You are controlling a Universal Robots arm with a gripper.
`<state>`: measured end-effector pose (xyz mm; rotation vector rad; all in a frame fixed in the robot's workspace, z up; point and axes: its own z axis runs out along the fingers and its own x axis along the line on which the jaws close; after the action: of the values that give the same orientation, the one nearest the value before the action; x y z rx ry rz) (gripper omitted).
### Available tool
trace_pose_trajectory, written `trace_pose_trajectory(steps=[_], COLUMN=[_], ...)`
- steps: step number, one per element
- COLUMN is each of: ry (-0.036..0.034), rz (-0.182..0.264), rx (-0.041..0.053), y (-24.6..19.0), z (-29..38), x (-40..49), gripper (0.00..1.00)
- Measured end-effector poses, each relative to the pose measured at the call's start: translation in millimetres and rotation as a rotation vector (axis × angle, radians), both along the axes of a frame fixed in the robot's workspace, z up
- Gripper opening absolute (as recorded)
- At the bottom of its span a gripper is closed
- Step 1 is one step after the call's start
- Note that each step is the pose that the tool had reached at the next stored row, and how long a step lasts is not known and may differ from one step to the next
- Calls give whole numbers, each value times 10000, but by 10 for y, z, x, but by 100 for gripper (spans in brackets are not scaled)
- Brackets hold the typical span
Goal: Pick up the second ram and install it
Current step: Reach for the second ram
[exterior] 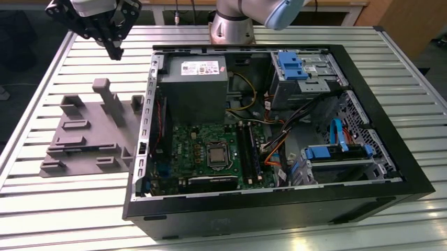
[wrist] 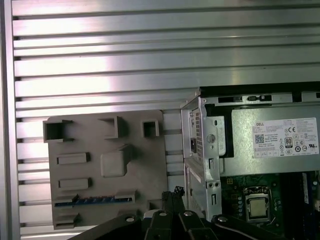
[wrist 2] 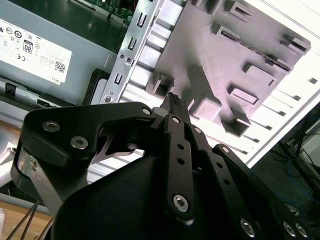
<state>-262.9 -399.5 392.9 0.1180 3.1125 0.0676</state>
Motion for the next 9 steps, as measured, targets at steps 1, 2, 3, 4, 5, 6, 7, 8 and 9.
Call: trace_pose_trajectory(steps=[1,2,3,4,5,6,7,8,9], ry=[0,-1,0,-1,-1,0,0,0,0], rz=[0,0,1,1,0,0,0,0,0], rx=[0,0,0,0,0,0,0,0,0], y=[0,0,-1,-1,-1,-1,-1,-1,-2], z=[0,-1,-1,-1,-2,-1,-1,-2,-2], x=[-5,-10,-14,-18,-22,-27,-31,-35,-39], gripper=[11,11,11,11,11,11,11,11,11])
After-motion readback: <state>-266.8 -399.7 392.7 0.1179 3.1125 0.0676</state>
